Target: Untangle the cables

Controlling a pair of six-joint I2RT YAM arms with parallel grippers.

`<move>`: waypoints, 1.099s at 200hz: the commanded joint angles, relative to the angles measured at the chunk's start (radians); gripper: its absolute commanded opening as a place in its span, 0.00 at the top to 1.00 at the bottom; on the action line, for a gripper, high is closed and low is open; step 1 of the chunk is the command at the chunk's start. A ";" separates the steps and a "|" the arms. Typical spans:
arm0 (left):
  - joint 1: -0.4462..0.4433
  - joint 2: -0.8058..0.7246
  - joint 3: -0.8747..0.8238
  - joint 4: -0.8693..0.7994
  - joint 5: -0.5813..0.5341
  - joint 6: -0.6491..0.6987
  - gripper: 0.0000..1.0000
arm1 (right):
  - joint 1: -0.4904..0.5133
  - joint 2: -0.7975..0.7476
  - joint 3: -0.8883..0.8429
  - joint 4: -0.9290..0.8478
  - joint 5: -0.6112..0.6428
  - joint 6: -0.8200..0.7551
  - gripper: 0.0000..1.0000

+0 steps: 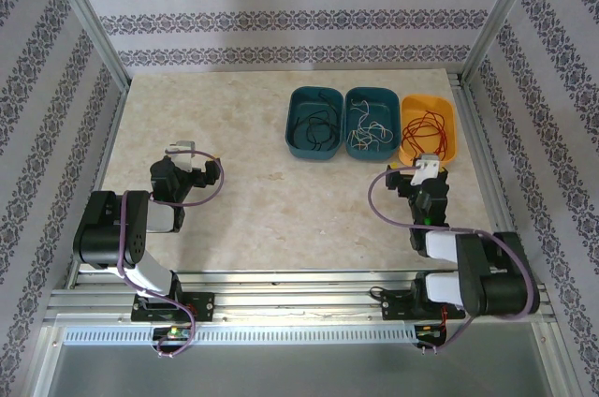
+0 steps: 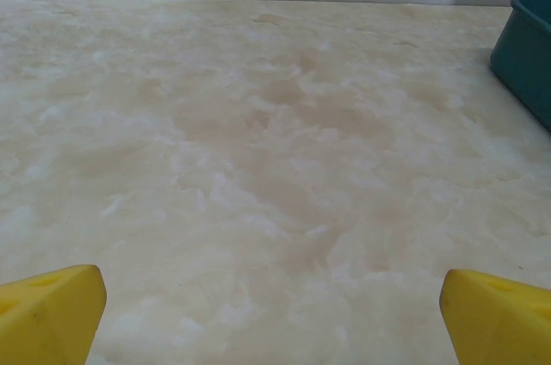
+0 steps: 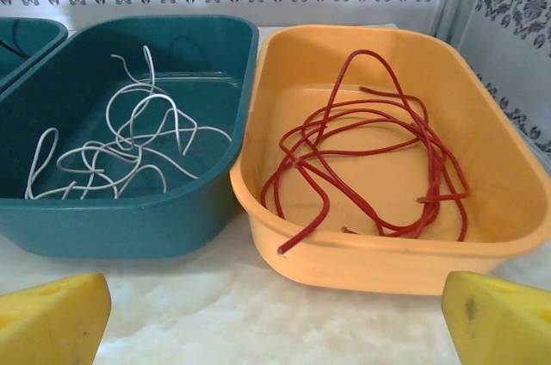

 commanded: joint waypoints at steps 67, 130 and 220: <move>0.007 -0.003 0.001 0.000 0.017 0.019 0.01 | -0.043 0.238 0.072 0.253 -0.055 0.076 0.02; 0.009 -0.002 0.001 0.000 0.017 0.018 0.01 | -0.075 0.233 0.183 0.052 -0.386 0.011 0.02; 0.008 -0.002 0.002 0.000 0.018 0.019 0.01 | -0.059 0.223 0.137 0.110 -0.119 0.073 0.02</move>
